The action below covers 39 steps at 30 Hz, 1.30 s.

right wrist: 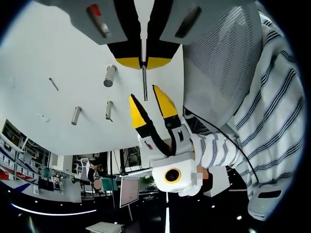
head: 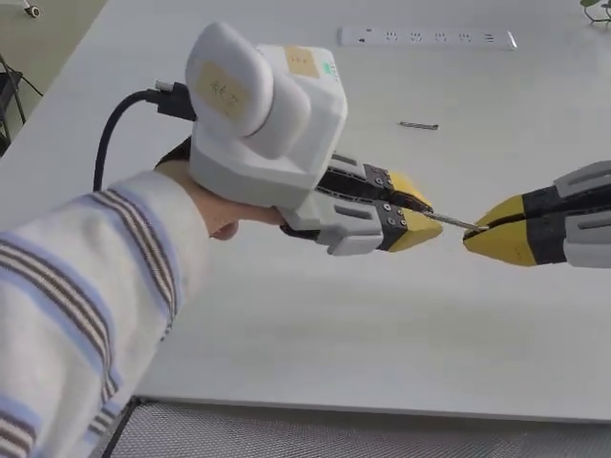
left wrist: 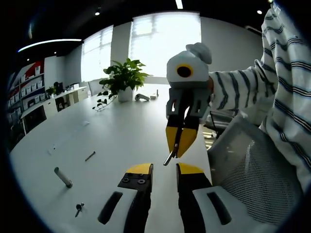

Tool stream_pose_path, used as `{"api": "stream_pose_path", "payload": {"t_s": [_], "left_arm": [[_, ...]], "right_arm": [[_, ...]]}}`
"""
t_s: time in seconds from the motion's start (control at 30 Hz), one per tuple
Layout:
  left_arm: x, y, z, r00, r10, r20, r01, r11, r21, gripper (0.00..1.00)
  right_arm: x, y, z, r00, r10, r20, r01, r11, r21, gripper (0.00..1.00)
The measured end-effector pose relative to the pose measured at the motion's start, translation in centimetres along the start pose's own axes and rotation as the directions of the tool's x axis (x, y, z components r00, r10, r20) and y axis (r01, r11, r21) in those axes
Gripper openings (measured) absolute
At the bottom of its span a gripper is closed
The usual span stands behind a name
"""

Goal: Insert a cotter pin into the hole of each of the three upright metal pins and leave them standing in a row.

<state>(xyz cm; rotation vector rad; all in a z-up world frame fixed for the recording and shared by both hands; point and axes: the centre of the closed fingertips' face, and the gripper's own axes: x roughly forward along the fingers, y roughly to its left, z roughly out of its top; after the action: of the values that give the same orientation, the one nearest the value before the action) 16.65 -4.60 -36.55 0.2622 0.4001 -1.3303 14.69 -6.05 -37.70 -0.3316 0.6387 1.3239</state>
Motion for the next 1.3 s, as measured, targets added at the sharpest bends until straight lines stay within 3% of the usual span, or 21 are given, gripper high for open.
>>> {"api": "stream_pose_path", "payload": {"t_s": [0.07,0.2,0.3,0.47,0.67,0.77,0.93,1.07,1.3], "left_arm": [[0.0,0.8,-0.2,0.9995,0.03,-0.005,-0.03,0.999,-0.011,0.26],[0.3,2.9,-0.9,0.9948,0.097,-0.03,-0.098,0.995,-0.009,0.26],[0.6,3.8,-1.3,0.9919,0.119,-0.044,-0.12,0.993,-0.023,0.27],[1.3,5.1,-2.1,0.985,0.153,-0.08,-0.155,0.988,-0.015,0.3],[2.5,5.9,-3.3,0.9827,0.14,-0.121,-0.143,0.99,-0.019,0.27],[3.0,6.1,-4.2,0.9778,0.131,-0.164,-0.134,0.991,-0.011,0.27],[3.8,6.5,-4.7,0.9746,0.13,-0.182,-0.133,0.991,-0.006,0.26],[4.1,6.8,-5.8,0.9612,0.133,-0.242,-0.125,0.991,0.051,0.23],[4.6,6.3,-6.1,0.9615,0.114,-0.25,-0.101,0.993,0.064,0.21]], "right_arm": [[-0.2,-0.8,-0.2,0.9995,-0.027,-0.013,0.027,1.0,-0.001,0.0],[-0.4,-2.6,-1.2,0.9924,-0.099,-0.073,0.096,0.995,-0.041,0.0],[-0.2,-3.6,-1.6,0.9875,-0.13,-0.09,0.128,0.991,-0.031,0.0],[0.2,-5.1,-2.4,0.9709,-0.19,-0.146,0.181,0.981,-0.073,0.0],[0.8,-6.2,-3.5,0.9681,-0.187,-0.167,0.175,0.981,-0.084,0.0],[1.1,-6.7,-4.1,0.9673,-0.186,-0.173,0.173,0.981,-0.086,0.0],[1.5,-7.7,-5.1,0.9647,-0.183,-0.19,0.166,0.981,-0.097,0.0],[1.9,-8.3,-5.6,0.9639,-0.175,-0.201,0.157,0.982,-0.101,0.0],[2.5,-8.5,-6.0,0.9606,-0.167,-0.222,0.143,0.983,-0.117,0.0]]}}
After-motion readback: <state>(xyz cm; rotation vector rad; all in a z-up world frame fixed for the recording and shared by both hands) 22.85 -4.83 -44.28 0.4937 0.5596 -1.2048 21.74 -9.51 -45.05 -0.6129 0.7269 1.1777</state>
